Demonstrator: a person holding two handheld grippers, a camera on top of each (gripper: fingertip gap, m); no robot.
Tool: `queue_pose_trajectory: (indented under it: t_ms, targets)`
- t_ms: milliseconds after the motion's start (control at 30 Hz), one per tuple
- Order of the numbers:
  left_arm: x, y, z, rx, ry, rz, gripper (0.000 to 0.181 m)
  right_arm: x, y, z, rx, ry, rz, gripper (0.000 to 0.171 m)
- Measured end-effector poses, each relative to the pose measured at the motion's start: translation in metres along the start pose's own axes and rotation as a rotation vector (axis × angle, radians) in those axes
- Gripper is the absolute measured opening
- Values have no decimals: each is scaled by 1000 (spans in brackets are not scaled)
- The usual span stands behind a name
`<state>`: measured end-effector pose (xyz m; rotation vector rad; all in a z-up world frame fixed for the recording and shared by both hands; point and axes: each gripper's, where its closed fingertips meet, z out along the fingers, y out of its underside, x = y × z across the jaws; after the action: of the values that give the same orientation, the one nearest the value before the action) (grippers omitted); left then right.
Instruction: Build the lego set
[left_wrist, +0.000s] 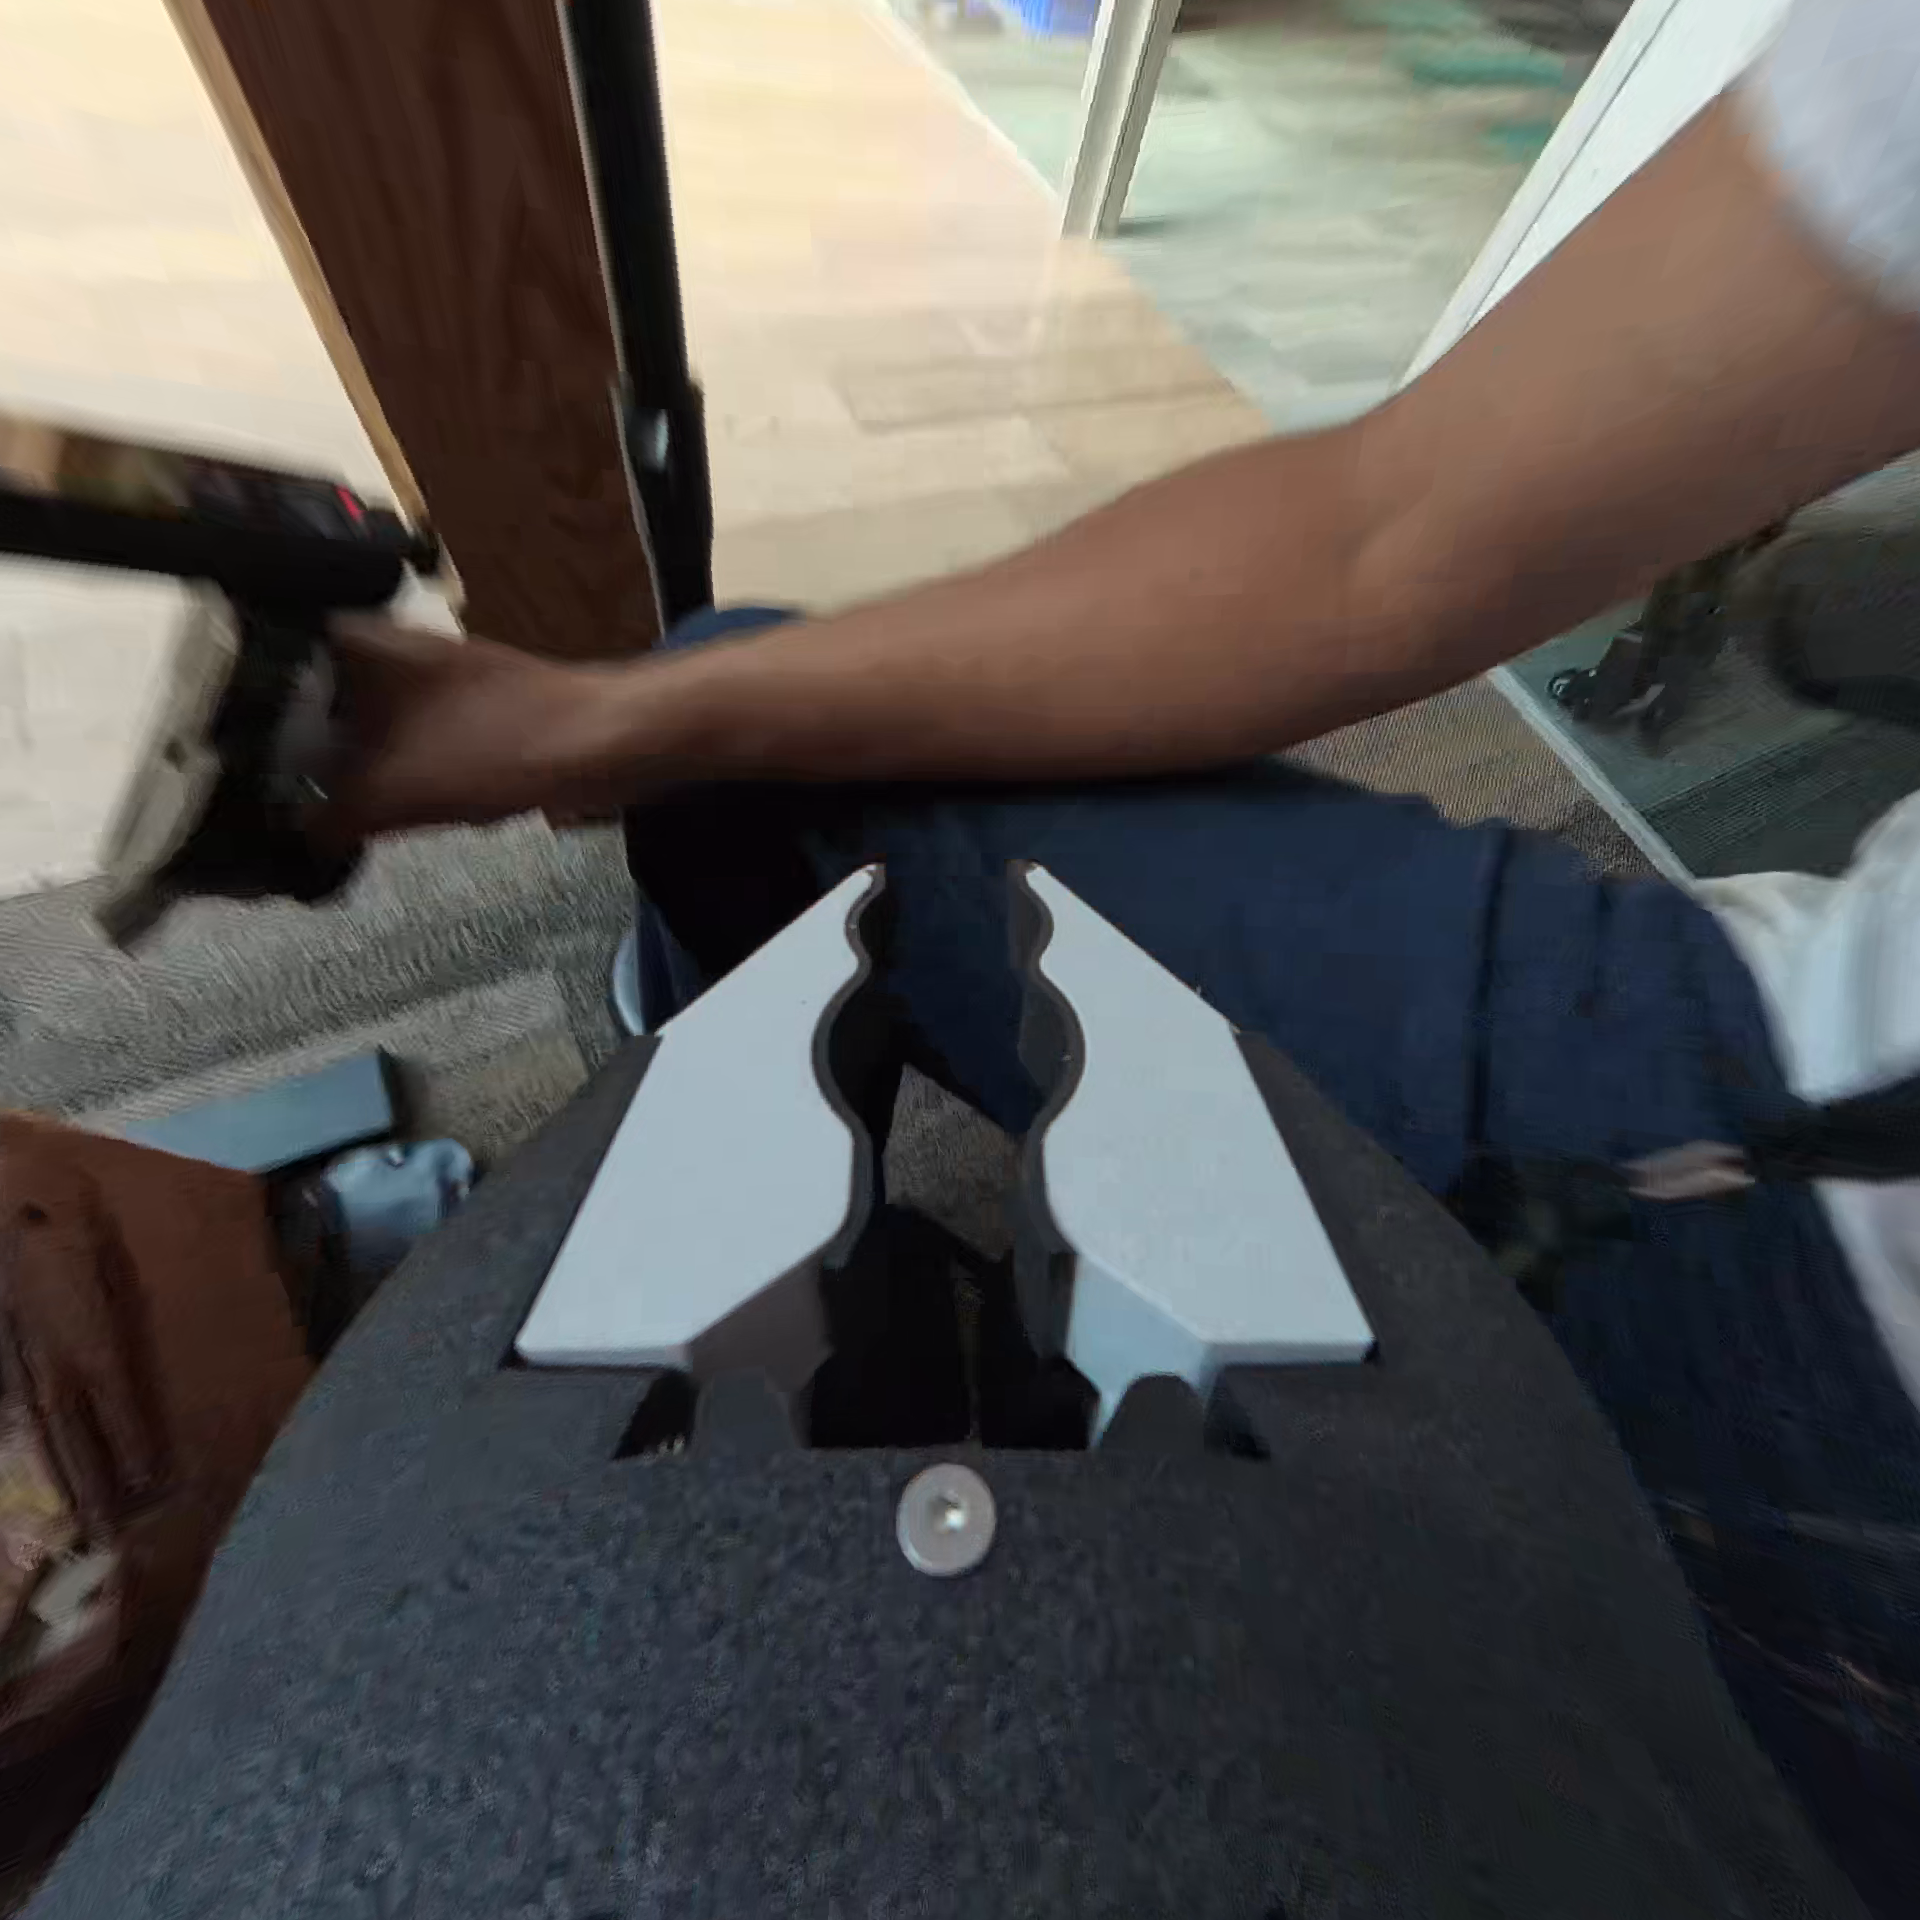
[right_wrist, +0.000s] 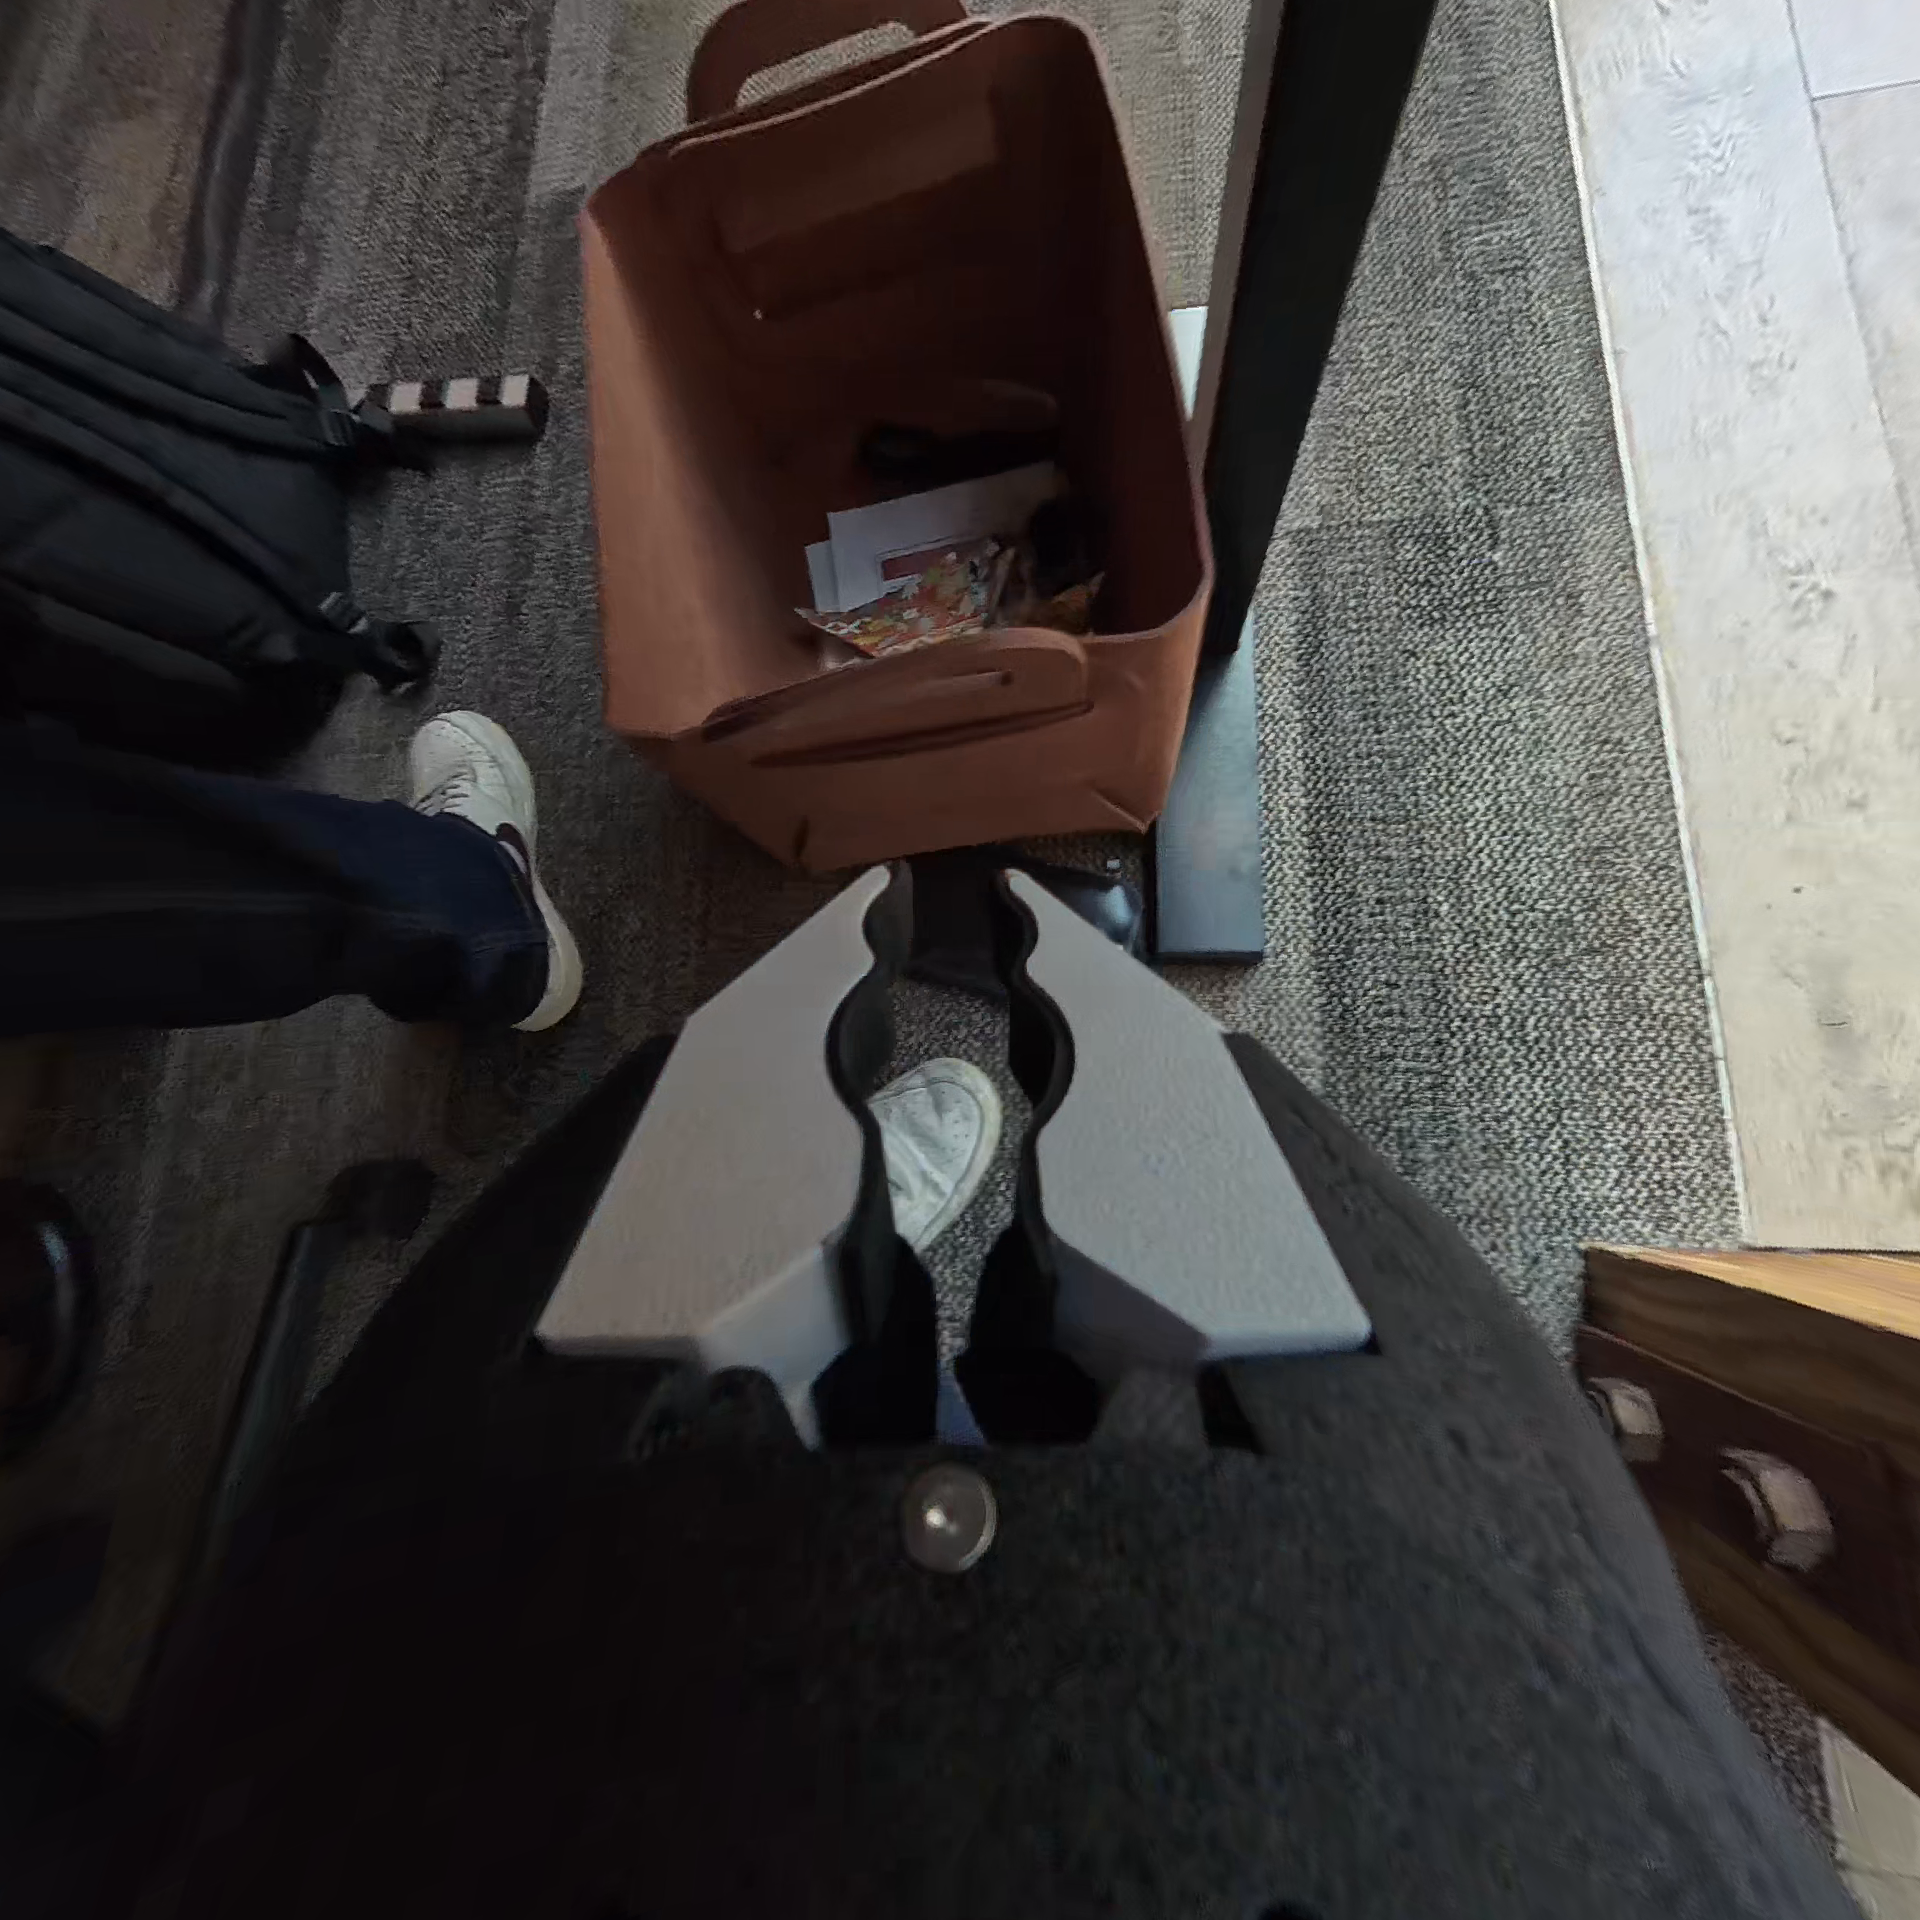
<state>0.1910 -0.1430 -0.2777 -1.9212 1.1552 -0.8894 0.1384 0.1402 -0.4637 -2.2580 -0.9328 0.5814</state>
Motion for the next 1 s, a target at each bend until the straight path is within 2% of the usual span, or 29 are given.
queue_pose_trajectory:
  t_ms: [100,200,267,333,400,467,533,600,667,700,867,1000]
  targets:
    - [-97,125,89,-243,-139,-242,22,26,1,8,-68,33,45,16]
    - [-199,245,146,-379,-322,-503,22,42,2,2,-33,23,188,14]
    - [-252,298,190,-377,-354,-666,22,52,2,3,-14,-21,323,13]
    - [-305,335,235,-355,-432,-808,29,57,-3,4,12,-61,398,12]
    - [-354,363,271,-253,-555,-957,28,62,-9,4,30,-47,398,12]
    - [-400,395,292,-128,-744,-1111,27,62,-18,5,51,-45,393,12]
    - [-434,419,302,-47,-894,-1168,25,59,-26,8,62,-58,401,13]
    - [-464,429,305,27,-1021,-1177,25,52,-29,14,50,-77,399,13]
    - [-487,430,307,67,-1075,-1156,28,46,-28,19,28,-90,380,10]
    - [-497,427,310,96,-1078,-1137,27,46,-27,21,22,-86,375,13]
    - [-533,445,308,39,-1169,-1117,30,40,-23,26,5,-128,397,14]
    - [-552,445,306,71,-1208,-1062,26,45,-14,27,-14,-126,406,14]
